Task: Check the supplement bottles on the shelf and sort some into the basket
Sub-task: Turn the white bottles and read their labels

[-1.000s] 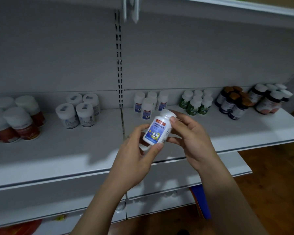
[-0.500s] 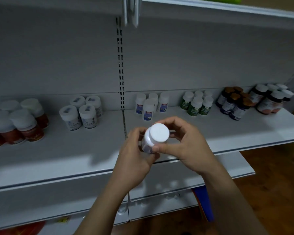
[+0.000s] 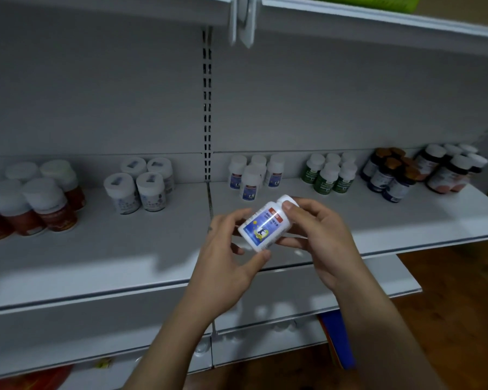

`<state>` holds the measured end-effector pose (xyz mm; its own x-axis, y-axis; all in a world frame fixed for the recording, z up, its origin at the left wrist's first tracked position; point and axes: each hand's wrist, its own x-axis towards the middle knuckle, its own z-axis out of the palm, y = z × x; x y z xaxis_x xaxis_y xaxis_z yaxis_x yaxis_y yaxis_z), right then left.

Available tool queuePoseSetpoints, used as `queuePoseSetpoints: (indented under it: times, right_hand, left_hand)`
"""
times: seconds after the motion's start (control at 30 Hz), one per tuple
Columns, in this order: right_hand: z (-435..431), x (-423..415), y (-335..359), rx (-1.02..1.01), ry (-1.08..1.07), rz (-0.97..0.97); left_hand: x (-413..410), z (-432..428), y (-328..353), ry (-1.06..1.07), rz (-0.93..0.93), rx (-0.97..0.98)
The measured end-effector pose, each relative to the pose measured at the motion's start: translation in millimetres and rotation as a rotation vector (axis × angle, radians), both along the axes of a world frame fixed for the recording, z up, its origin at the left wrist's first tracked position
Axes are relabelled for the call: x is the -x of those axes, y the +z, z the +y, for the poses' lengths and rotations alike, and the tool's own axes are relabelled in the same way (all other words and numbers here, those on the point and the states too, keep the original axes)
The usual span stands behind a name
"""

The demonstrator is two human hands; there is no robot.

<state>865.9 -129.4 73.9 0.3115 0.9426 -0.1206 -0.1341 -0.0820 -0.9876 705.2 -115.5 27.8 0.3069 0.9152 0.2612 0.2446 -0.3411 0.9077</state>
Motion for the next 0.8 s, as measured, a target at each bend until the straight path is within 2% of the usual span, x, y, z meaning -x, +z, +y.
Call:
queuePoseSetpoints:
  times: [0.13,0.4,0.57,0.8]
  right_hand:
    - [2,-4,3,-0.009,0.06,-0.052]
    - [5,-3,4,-0.109,0.202,-0.004]
    - [10,3,5,-0.049,0.117,0.03]
    - [8,14,2,0.046,0.061,-0.057]
  left_hand:
    - [5,1,2,-0.036,-0.046,0.032]
    - [14,0,5,-0.087,-0.064,0.101]
    - [19,-1,5,-0.069,-0.097,0.171]
    - [24,-1,2,-0.043,0.023,-0.03]
